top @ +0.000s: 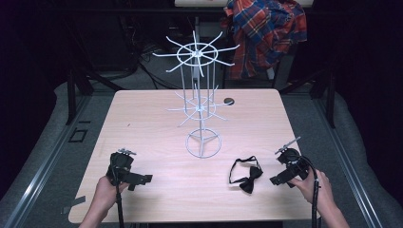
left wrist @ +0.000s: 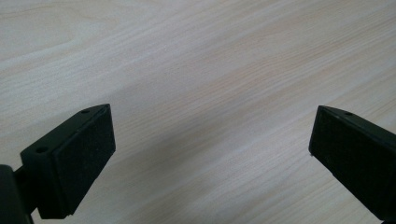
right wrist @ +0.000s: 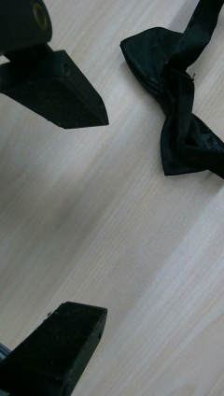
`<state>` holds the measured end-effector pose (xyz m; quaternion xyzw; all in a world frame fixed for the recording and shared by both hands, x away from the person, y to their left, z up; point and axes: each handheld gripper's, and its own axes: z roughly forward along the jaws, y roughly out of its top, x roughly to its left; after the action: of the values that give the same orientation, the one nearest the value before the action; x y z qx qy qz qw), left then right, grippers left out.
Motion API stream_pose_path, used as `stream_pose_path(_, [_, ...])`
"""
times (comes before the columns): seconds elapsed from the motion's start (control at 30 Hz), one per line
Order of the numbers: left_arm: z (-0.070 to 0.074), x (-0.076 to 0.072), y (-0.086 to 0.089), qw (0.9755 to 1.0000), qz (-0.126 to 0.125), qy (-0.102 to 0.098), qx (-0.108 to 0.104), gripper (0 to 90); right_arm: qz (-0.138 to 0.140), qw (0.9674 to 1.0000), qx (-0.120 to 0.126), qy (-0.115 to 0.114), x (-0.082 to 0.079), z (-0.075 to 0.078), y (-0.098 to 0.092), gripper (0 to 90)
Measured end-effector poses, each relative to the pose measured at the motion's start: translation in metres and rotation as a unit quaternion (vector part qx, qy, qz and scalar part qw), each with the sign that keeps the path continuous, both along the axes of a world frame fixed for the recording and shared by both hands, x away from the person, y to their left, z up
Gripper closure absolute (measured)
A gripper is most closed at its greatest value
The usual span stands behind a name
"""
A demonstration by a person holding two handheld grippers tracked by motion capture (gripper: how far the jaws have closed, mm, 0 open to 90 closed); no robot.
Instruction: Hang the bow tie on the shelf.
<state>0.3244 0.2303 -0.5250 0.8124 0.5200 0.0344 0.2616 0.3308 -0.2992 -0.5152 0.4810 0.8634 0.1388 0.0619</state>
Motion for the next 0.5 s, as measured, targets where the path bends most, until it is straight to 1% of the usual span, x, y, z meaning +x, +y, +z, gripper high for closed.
stream_pose_path(0.07, [0.0001,-0.0001,-0.0001,1.0,0.0,0.0,0.0,0.5,0.016,0.9995,-0.023,0.016,0.002,0.0023,-0.0011,6.8])
stream_pose_path(0.1, [0.0001,-0.0003,0.0,1.0,0.0,0.0,0.0,0.5,0.019,0.9993,-0.026,0.02,0.0023,0.0022,-0.0012,6.8])
stream_pose_path(0.2, [0.0,-0.0009,0.0008,1.0,0.002,-0.001,-0.001,0.5,0.019,0.9992,-0.026,0.021,0.0021,0.0026,-0.0007,6.6])
stream_pose_path(0.23, [0.0003,-0.001,0.0015,1.0,0.001,-0.001,0.001,0.5,0.02,0.9993,-0.026,0.02,0.0022,0.0032,-0.0006,6.6])
stream_pose_path(0.3, [0.0003,-0.0015,0.0018,1.0,0.005,-0.002,-0.001,0.5,0.016,0.9996,-0.015,0.015,0.0021,0.0029,0.0009,6.6])
stream_pose_path(0.33, [0.0004,-0.0014,0.002,1.0,0.005,-0.001,-0.002,0.5,0.02,0.9994,-0.022,0.015,0.003,0.0038,0.0009,6.6])
stream_pose_path(0.37, [0.0005,-0.0012,0.002,1.0,0.003,-0.001,-0.001,0.5,0.015,0.9997,-0.017,0.012,0.0025,0.0029,0.0015,6.6])
stream_pose_path(0.5, [0.0005,-0.0009,0.0002,1.0,0.0,-0.002,0.0,0.4,0.019,0.9995,-0.017,0.019,0.0022,0.0029,0.0028,6.5])
